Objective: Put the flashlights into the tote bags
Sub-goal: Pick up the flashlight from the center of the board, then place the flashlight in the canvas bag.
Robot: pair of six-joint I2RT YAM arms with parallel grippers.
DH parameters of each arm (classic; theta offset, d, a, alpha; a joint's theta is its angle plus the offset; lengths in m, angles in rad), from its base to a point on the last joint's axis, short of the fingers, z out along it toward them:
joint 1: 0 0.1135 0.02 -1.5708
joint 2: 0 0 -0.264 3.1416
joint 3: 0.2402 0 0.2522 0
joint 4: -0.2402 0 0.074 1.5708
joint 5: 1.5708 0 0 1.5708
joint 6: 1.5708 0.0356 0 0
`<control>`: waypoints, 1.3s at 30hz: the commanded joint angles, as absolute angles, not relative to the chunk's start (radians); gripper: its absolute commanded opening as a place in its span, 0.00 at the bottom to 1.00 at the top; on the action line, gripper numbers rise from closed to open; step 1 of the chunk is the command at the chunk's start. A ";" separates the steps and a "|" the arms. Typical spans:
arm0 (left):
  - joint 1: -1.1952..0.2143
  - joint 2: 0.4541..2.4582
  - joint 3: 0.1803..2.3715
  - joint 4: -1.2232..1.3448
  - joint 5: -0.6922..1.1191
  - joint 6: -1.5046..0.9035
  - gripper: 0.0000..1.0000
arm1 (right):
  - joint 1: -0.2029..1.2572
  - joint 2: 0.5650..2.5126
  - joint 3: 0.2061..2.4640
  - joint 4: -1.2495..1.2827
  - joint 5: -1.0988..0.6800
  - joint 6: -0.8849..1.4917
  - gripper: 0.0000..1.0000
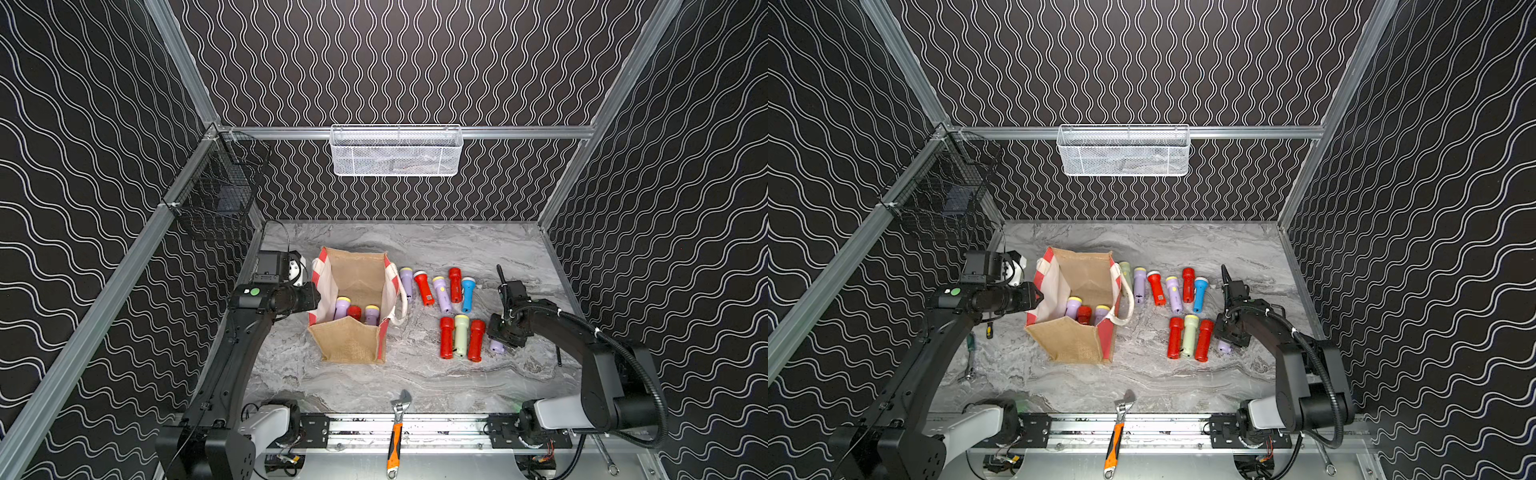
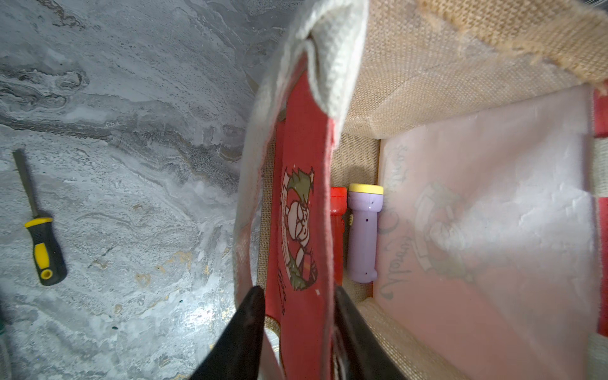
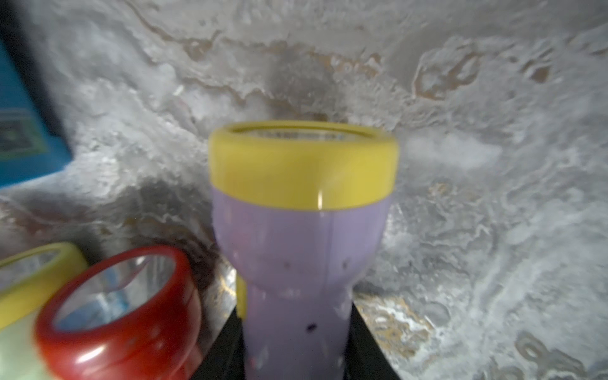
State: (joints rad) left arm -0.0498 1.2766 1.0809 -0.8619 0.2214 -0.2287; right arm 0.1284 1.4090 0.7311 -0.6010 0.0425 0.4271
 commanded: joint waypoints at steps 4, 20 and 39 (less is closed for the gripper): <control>-0.049 1.283 1.079 -0.841 0.234 -0.216 0.41 | 0.129 1.320 0.832 -0.713 0.072 0.413 0.19; -0.049 1.276 1.100 -0.830 0.273 -0.235 0.42 | 0.444 1.364 1.439 -0.757 0.019 0.458 0.17; -0.049 1.243 1.078 -0.825 0.270 -0.238 0.09 | 0.899 2.023 2.132 -0.628 -0.144 0.513 0.18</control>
